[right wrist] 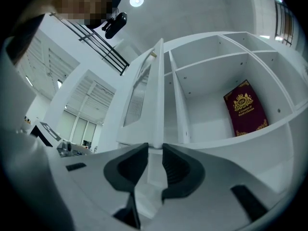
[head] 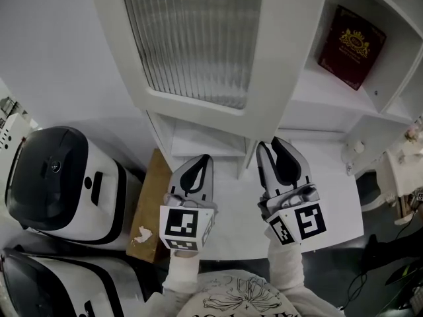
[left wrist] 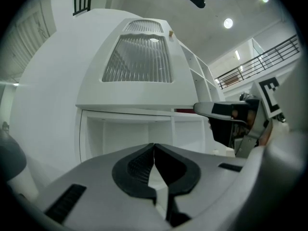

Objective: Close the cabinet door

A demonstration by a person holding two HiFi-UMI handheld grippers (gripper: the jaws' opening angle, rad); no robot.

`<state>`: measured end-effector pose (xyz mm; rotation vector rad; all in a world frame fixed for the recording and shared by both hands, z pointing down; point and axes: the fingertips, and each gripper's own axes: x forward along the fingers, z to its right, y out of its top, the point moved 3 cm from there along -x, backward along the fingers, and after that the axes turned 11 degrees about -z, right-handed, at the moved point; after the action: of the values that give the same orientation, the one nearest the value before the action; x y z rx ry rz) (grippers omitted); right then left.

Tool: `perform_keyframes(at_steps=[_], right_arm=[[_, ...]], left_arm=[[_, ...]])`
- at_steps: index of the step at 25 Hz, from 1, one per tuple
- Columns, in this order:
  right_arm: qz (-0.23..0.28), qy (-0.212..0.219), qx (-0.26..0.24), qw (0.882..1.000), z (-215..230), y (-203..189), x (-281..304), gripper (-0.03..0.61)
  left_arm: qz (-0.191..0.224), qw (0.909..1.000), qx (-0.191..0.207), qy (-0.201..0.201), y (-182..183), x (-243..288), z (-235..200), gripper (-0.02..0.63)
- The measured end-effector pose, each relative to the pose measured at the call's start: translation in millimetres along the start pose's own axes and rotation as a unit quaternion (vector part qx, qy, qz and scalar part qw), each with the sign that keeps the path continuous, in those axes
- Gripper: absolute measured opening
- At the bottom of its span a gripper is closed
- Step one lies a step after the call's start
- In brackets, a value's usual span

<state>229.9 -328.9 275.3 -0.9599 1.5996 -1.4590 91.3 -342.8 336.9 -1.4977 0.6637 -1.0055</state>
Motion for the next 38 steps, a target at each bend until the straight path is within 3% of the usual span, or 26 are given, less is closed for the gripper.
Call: perform_keyframes(at_steps=[30,38], right_arm=[[0.008,0.004,0.017,1.0,39,-6,37,0.11],[0.001,-0.007,-0.003,1.0,45,-6,45,0.109]], left_arm=[[-0.009,0.9993,-0.007,0.035,1,34,-6,0.004],[-0.012,0.9991,-0.008,0.04,1,41,-5,0.005]])
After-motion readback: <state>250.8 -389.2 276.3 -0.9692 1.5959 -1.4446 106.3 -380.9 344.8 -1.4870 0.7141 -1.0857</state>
